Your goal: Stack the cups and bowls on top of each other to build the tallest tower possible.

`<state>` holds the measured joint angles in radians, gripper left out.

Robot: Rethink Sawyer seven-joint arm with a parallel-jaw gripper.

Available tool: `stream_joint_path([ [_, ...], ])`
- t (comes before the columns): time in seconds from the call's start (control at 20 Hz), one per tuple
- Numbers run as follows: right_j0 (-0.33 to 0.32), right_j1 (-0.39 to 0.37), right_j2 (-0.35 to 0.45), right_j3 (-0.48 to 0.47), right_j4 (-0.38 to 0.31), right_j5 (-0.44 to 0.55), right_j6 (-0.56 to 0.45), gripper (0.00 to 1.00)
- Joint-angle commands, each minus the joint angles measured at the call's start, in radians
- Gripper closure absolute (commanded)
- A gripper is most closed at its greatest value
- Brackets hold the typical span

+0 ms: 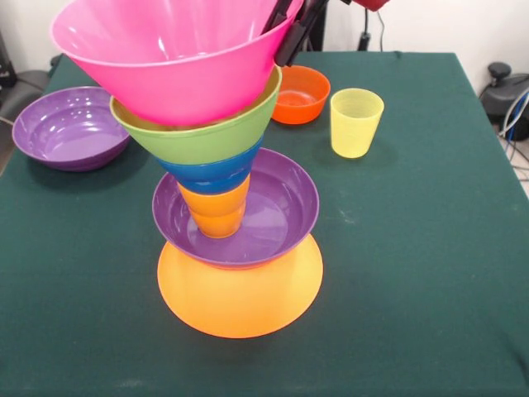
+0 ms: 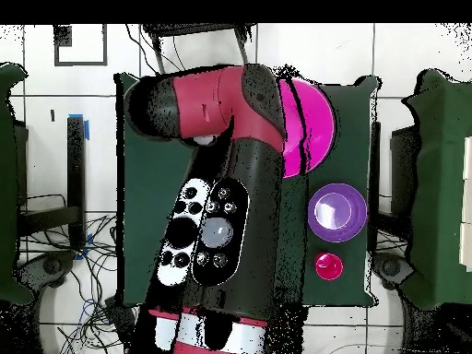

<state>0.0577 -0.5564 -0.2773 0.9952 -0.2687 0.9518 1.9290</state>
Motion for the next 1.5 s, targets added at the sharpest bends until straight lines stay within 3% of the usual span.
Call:
stream_joint_path([
  [0.05,0.018,-0.015,0.098,0.102,0.014,-0.069,0.048,1.00],
  [0.85,0.027,-0.008,0.079,0.148,0.005,-0.139,0.072,1.00],
  [1.5,0.027,-0.005,0.077,0.145,0.002,-0.142,0.069,1.00],
])
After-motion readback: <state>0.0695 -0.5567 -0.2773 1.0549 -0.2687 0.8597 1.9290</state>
